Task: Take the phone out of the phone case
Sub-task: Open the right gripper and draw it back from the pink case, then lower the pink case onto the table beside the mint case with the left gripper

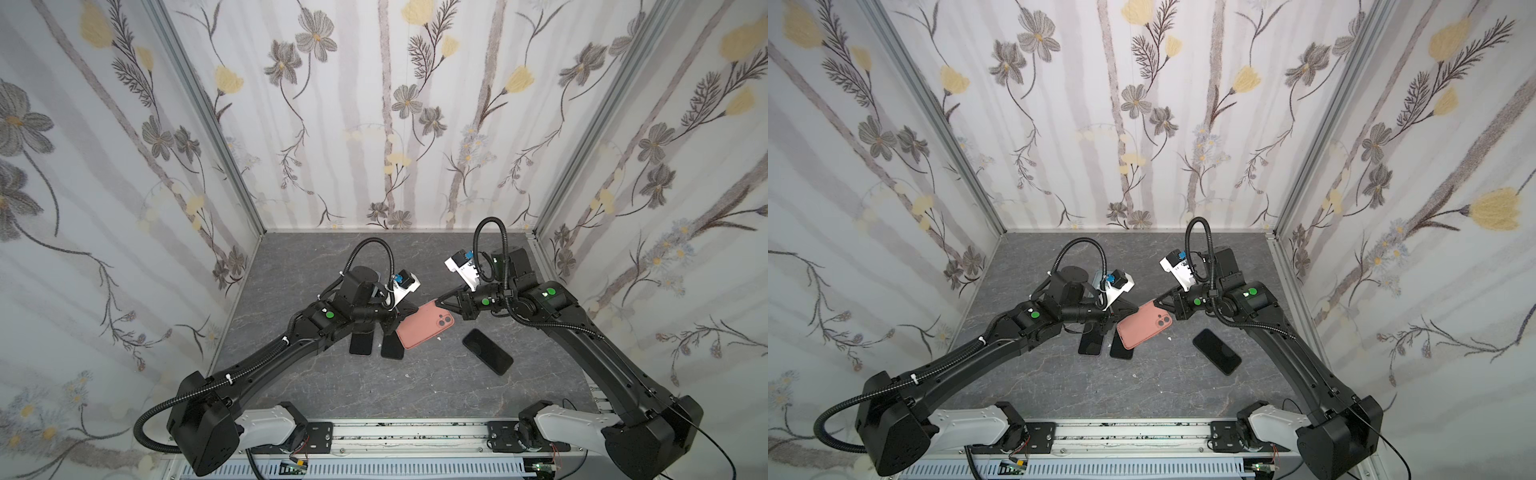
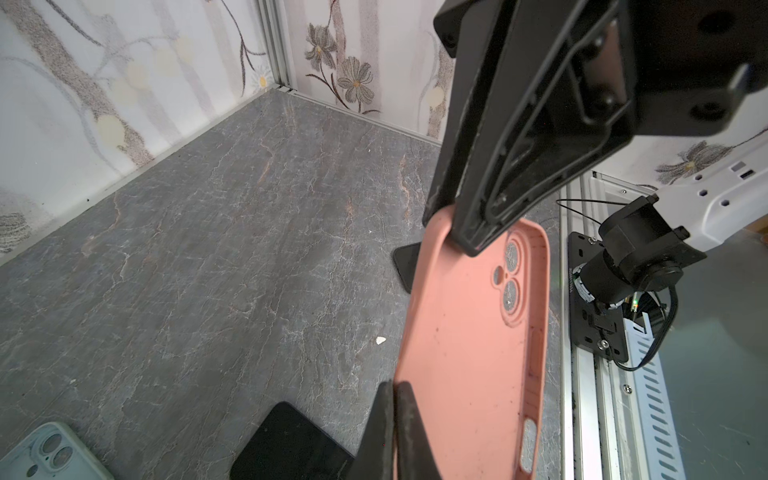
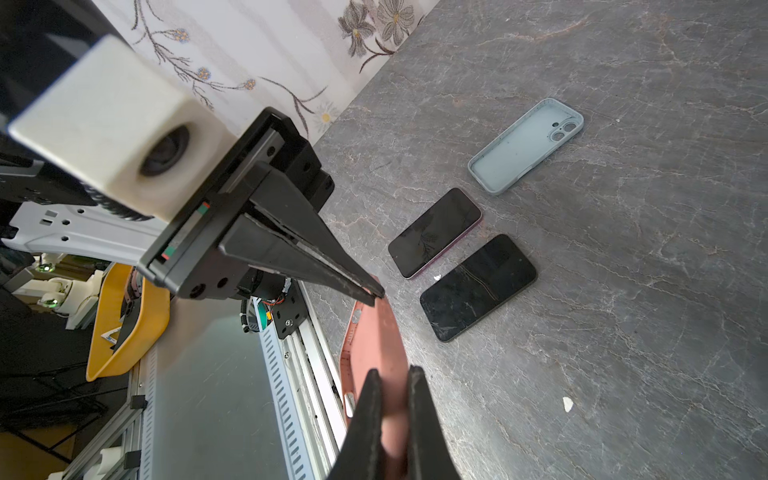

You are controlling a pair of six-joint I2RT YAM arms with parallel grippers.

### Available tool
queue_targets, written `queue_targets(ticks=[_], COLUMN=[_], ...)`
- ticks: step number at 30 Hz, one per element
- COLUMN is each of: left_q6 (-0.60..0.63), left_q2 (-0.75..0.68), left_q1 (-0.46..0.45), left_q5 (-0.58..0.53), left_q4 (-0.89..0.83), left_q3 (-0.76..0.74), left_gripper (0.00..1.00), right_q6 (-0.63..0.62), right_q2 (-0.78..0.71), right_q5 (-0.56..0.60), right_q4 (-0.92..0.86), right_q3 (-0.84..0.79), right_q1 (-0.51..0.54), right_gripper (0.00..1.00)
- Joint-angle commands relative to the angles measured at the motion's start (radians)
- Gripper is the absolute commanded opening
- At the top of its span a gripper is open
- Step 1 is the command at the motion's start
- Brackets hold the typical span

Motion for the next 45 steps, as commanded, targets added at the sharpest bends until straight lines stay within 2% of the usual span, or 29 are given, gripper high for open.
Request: queue_targets(ticks=[1, 2, 4, 7, 10, 13, 20, 25, 37, 45], left_q6=[-0.031, -0.043, -0.07, -0.1, -0.144, -0.215, -0.379, -0.453, -0.554, -0.576], left_q2=[-0.006, -0.005, 0.001, 0.035, 0.076, 0.124, 0.273, 0.395, 0.634, 0.721], left_q1=[-0.001, 0.0, 0.001, 0.008, 0.019, 0.03, 0.062, 0.075, 0.102, 0.121], left_q5=[-0.047, -0.073, -0.12, -0.169, -0.242, -0.349, -0.565, -0.596, -0.643, -0.649], left_q4=[0.003, 0.004, 0.005, 0.006, 0.009, 0.011, 0.01, 0.009, -0.057, -0.09], left_q3=[0.016, 0.017, 0.028, 0.039, 0.054, 0.073, 0.149, 0.213, 0.384, 0.433], left_gripper=[0.0, 0.0, 0.0, 0.0, 0.0, 0.0, 0.0, 0.0, 0.0, 0.0], right_q6=[0.028, 0.047, 0.085, 0.14, 0.194, 0.25, 0.354, 0.399, 0.474, 0.486], right_q2=[-0.024, -0.039, -0.068, -0.117, -0.159, -0.181, -0.138, -0.052, 0.185, 0.323], right_q5=[0.05, 0.1, 0.202, 0.352, 0.464, 0.53, 0.682, 0.783, 0.844, 0.764], right_q4=[0.079, 0.102, 0.154, 0.27, 0.365, 0.44, 0.524, 0.552, 0.684, 0.75], right_q3=[0.015, 0.012, -0.001, -0.059, -0.125, -0.186, -0.252, -0.246, -0.214, -0.187], right_q1=[-0.001, -0.001, -0.002, -0.002, -0.004, -0.003, 0.019, 0.082, 0.128, 0.122], right_gripper=[0.29, 0.38, 0.48, 0.55, 0.56, 0.57, 0.55, 0.54, 0.52, 0.53])
